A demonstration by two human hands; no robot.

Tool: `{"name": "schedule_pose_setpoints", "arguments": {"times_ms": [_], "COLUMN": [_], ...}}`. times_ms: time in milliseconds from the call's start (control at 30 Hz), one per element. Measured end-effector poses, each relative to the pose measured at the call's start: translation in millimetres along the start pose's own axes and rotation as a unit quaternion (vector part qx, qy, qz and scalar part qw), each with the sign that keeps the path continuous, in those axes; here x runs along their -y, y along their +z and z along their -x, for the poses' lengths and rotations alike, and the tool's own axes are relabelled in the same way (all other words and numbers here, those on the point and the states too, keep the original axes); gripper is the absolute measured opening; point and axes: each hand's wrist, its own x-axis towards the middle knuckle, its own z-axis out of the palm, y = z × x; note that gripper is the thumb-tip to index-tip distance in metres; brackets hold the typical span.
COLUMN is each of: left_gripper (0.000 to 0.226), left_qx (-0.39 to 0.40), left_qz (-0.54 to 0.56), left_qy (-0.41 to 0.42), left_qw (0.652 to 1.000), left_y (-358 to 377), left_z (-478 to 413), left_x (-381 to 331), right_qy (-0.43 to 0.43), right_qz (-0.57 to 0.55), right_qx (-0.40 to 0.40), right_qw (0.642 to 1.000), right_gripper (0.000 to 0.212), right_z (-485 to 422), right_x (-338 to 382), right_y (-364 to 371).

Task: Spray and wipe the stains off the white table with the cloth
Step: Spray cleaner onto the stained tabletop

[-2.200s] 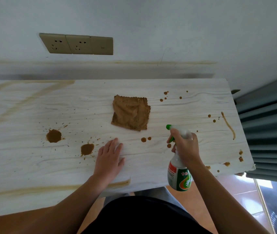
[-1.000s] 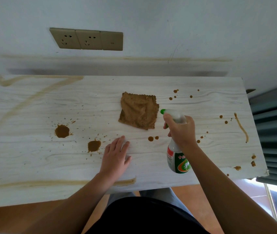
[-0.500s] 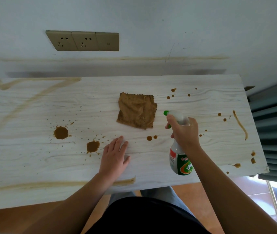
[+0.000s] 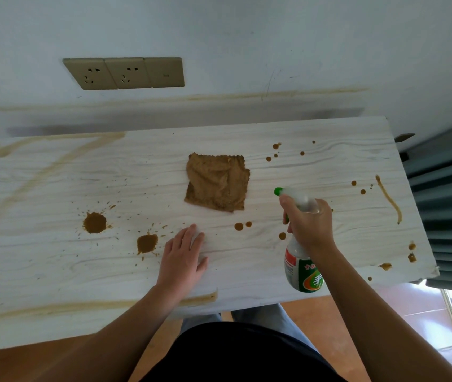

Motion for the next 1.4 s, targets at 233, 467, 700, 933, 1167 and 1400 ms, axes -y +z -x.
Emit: {"name": "schedule_pose_setpoints", "arguments": {"times_ms": [233,467,700,933,1167,1400], "left_gripper": [0.062,0.061,0.063,0.062,0.056,0.042], "left_qx": [0.000,-0.002,0.007,0.008,0.034,0.011], "left_qz": [-0.009,-0.026,-0.034,-0.026,0.012,0.069], "left_qy": [-0.010,-0.008,-0.033,-0.051,-0.086,-0.135], "left_qw": [1.000,1.000,0.999,0.998,0.996,0.988], "left_y": [1.8,5.1,8.7,13.1,0.5,-17.6], "left_z": [-1.3,-2.0,-0.9,-0.4,-1.4,17.8], "left_x": [-3.3,-4.4,-11.5,-14.6,-28.2,-46.8], "right_qy": [-0.002,-0.019,-0.050,-0.092,-0.179,-0.272], "right_qz": [-0.030,-0.039,-0.036,0.010,0.066,0.094], "right_qx": [0.029,0.052,0.067,0.096,0.129,0.058], "right_qw": [0.999,0.998,0.996,0.991,0.973,0.956], "right_gripper": [0.038,0.041,0.040,0.034,0.031,0.030], "right_z": [-3.9,-4.5,-1.5,-6.5,-9.4,-40.0], "right_x": [-2.4,-3.0,1.6,4.5,-9.8,-3.2], "right_y": [-6.6,-9.4,-17.1,-31.7,-52.1,-77.3]}}
